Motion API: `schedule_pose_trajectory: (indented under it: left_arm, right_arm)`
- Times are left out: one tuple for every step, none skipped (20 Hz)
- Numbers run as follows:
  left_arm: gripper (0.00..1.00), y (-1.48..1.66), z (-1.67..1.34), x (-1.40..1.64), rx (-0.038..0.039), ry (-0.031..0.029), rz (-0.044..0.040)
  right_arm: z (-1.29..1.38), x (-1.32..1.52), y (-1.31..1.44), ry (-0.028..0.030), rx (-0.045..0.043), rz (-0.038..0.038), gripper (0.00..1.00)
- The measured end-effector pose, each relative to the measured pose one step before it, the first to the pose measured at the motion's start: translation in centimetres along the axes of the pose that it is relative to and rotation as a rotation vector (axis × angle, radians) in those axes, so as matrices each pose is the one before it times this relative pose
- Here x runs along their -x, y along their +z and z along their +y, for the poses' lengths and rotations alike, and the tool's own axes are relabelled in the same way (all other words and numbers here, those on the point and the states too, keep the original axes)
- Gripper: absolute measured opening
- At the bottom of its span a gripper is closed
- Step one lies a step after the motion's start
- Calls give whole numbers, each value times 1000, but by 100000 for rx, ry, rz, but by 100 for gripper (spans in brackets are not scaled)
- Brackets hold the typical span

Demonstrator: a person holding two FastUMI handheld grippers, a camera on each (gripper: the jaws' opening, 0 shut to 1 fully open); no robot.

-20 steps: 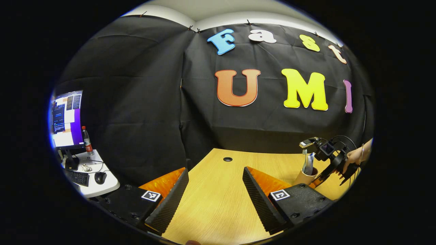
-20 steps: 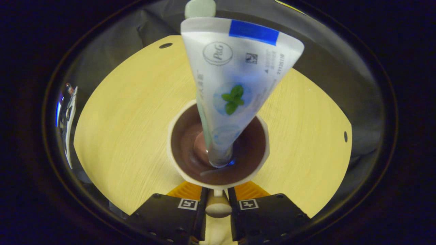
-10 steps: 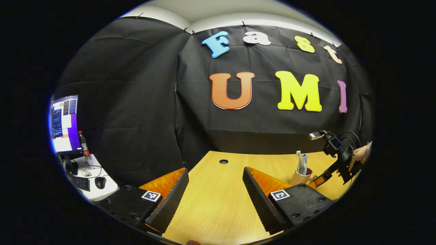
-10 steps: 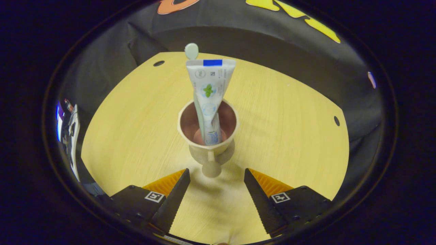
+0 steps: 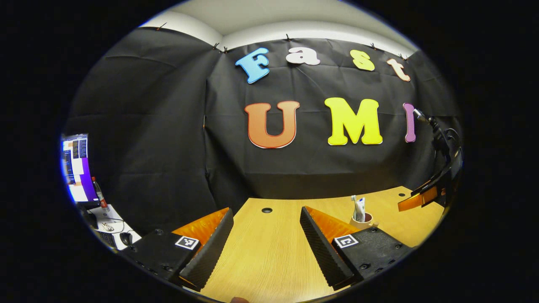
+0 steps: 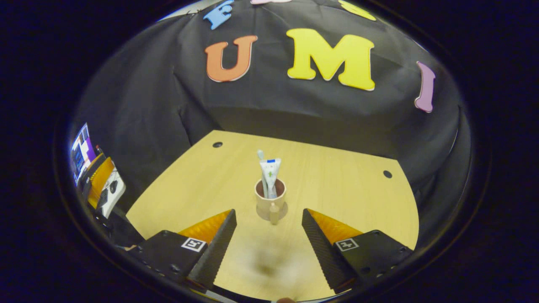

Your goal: Put the toothbrush and toothpaste on the desktop into the cup, then pick up the cup and place it on the coaster on the desktop.

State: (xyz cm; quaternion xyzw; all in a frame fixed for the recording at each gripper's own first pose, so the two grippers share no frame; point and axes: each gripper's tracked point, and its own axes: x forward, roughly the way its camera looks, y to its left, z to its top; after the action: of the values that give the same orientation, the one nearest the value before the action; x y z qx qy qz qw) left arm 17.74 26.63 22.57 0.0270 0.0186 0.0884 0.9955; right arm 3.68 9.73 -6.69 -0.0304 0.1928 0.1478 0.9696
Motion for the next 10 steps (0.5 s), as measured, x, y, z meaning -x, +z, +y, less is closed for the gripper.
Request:
schedule_pose_trajectory:
  left_arm:
    - [100,159,-187,131,352,-1129,-486]
    - [100,251,-215,140,-47,-1004,-344]
    - [100,62,-135,275,-247,-857,-356]
    - [100,-18,-235,306,-62,-1031,-628]
    - [100,-56,-325,60,467,-839,-218]
    - [100,-51,-223,126,1018,-737,281]
    - [100,-97,-99,44,1193,-784,487]
    - [100,45,-26,81,857,-209,-33]
    - [100,184,128,-18,191,67,-537]
    - [100,332,277,4,-492,698,-1427]
  right_arm:
    - [734,1159,206,436,-1542,-4013,95]
    - [549,944,114,85,-1701,-3896,95]
    - [303,668,291,-924,-808,-4090,95]
    - [40,710,238,-2357,628,-4251,95]
    - [-176,435,176,-2561,1002,-2887,94]
    - [-102,486,273,-2062,1303,-3036,95]
    - [213,132,413,-1214,852,-2829,95]
    - [233,219,330,-405,170,-1603,95]
    - [433,239,169,320,-604,-849,94]
    - [347,31,165,453,-542,-431,95]
